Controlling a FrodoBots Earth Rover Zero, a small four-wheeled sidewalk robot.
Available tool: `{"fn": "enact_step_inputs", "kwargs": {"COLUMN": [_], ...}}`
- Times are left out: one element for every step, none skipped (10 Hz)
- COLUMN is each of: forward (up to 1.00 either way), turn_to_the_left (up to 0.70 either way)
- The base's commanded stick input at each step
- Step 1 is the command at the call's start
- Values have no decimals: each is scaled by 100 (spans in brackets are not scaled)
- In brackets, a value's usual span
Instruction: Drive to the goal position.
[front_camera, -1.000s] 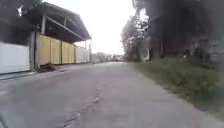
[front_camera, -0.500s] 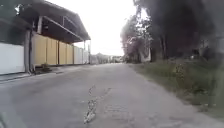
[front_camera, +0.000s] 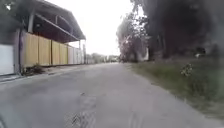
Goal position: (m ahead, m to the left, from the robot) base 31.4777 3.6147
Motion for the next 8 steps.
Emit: {"fn": "enact_step_inputs", "kwargs": {"forward": [100, 100, 100, 100, 100, 100, 100, 100], "turn_to_the_left": [1, -10, -19, 1, 1, 1, 1, 1]}}
